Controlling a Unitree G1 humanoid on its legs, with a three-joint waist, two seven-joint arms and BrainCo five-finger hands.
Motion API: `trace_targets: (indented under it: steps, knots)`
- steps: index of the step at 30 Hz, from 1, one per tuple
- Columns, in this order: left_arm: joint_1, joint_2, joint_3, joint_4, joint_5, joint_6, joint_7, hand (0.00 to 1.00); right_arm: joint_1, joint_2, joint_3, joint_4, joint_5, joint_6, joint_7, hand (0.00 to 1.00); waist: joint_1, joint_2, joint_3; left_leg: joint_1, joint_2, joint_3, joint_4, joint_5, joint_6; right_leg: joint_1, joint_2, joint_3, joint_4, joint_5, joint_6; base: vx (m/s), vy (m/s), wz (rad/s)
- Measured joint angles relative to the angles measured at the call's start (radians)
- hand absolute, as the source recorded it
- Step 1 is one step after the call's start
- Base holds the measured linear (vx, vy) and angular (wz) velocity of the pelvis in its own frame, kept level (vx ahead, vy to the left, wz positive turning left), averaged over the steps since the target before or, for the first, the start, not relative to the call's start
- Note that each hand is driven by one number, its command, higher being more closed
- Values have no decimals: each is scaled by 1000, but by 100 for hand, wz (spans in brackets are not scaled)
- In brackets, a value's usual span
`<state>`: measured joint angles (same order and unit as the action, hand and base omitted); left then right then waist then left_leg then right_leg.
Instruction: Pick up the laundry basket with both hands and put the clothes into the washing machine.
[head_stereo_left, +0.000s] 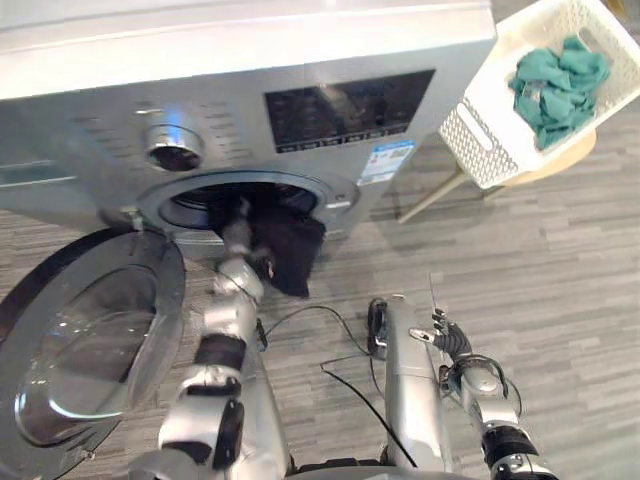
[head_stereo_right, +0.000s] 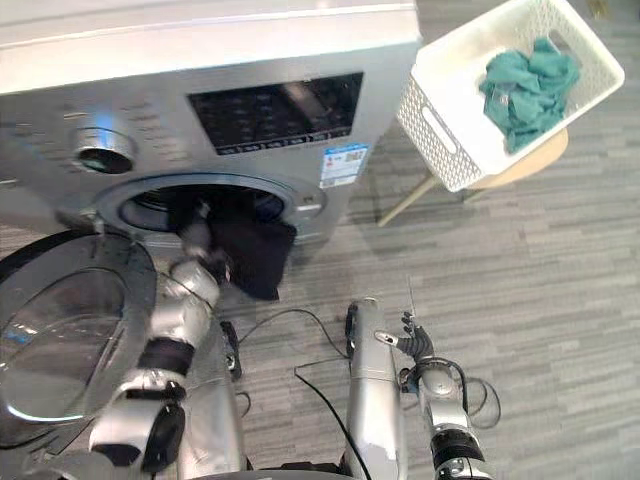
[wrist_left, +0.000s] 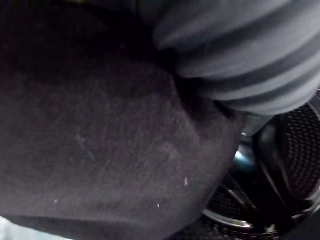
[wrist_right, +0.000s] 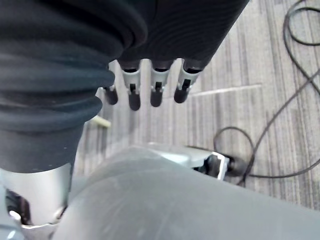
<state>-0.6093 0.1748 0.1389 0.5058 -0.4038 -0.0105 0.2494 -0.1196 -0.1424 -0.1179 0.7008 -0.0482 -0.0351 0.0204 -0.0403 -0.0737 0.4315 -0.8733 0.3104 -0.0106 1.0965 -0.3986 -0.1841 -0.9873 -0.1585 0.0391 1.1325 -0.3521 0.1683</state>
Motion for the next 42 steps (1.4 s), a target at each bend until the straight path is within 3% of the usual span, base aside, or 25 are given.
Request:
trace_targets:
  steps: [2,4,6,9,13,15,16,17,18,19,20,21,23,24,26,30,33,40,41,42]
  knots:
    - [-165,132,74,1,-67,-2,21,100,0,-1,1,-3,9,-2,1,0,-2,-1,18,-45,18,2,6,7,-12,-57,20,-3,15,42,-52,60,-94,-14]
    - [-211,202,58,10,-91,-33,11,100,3,-5,0,-20,20,-8,1,0,2,0,39,-77,39,10,20,9,-14,-91,28,-10,25,48,-61,72,-85,-12]
    - [-262,202,48,-1,-126,-62,12,100,3,-8,-1,-18,43,-12,1,0,20,1,47,-114,55,11,33,10,-16,-123,39,-15,35,50,-66,23,-75,-7]
    - [-344,245,-35,39,-146,-65,12,100,17,-13,-5,-27,78,-35,2,0,36,1,48,-171,61,1,47,12,-12,-170,46,-19,41,51,-77,-87,-52,3]
    - [-496,332,-177,113,-189,-57,29,100,42,-4,-38,-64,110,-44,2,0,54,1,48,-275,70,3,54,9,-20,-263,51,-11,31,48,-62,-165,-45,4]
    - [-560,385,-226,149,-169,-50,87,100,45,0,-51,-65,125,-48,0,0,55,1,49,-321,74,1,48,9,-20,-304,51,-15,7,41,-25,-148,-18,-16]
    - [-605,427,-264,172,-140,-34,127,100,53,2,-65,-70,129,-52,-2,0,61,6,55,-346,90,-1,30,29,-15,-333,55,-22,71,33,-55,-108,-93,10]
    - [-636,450,-281,172,-41,-1,175,100,92,13,-66,-79,128,-55,-6,0,46,4,57,-379,91,4,48,41,-31,-304,50,-9,164,-20,-96,-85,-131,25]
    - [-663,468,-309,172,3,12,198,100,119,21,-61,-85,127,-57,-9,0,42,-2,56,-403,90,0,79,46,-33,-298,54,0,148,-76,-56,-61,-96,8]
    - [-702,535,-351,169,96,14,257,100,137,12,-54,-89,127,-67,-27,0,50,9,62,-422,91,-6,184,44,-26,-348,57,-20,160,-78,-67,-38,28,-30]
    - [-751,575,-382,168,244,29,308,100,152,13,-60,-96,127,-75,-50,0,56,6,69,-445,79,-9,192,6,13,-396,55,-23,161,-50,-71,-65,89,-38]
    - [-768,591,-401,168,310,37,322,100,157,20,-60,-95,127,-73,-60,0,52,7,72,-467,77,-14,199,12,16,-412,51,-29,162,-28,-70,-69,89,-12]
    - [-847,645,-481,170,596,88,323,100,170,36,-41,-89,129,-91,-79,0,41,7,72,-532,73,-26,217,20,18,-458,51,-36,159,-2,-67,-80,59,-3]
    - [-862,656,-499,170,658,92,323,100,170,37,-39,-90,129,-98,-84,0,37,7,72,-542,73,-22,216,24,24,-468,51,-37,155,3,-64,-64,49,-5]
    - [-885,681,-530,183,899,111,308,100,170,37,-22,-88,148,-122,-100,0,22,7,72,-563,75,-14,232,30,34,-493,51,-31,154,32,-63,-25,39,-13]
    - [-906,677,-537,285,1046,116,229,100,169,42,-3,-74,201,-144,-116,0,-4,7,72,-594,78,-15,252,30,37,-521,53,-30,159,62,-62,24,38,-9]
    - [-899,675,-495,358,1074,124,146,100,167,48,-4,-37,228,-142,-136,0,-3,6,73,-634,90,-16,270,26,43,-560,56,-35,171,75,-73,41,22,-8]
    - [-857,674,-351,367,1103,132,58,100,165,54,-13,-24,238,-133,-149,0,-4,5,74,-689,88,-30,302,19,54,-602,52,-40,199,88,-86,45,25,2]
    - [-842,674,-315,367,1100,132,53,0,165,54,-13,-24,238,-132,-149,0,-4,5,74,-695,88,-30,302,19,54,-606,52,-40,197,87,-85,0,0,0]
    - [-834,673,-293,367,1093,132,53,0,165,54,-13,-25,237,-131,-149,0,-4,5,74,-698,89,-30,302,18,54,-608,52,-40,195,87,-85,0,0,0]
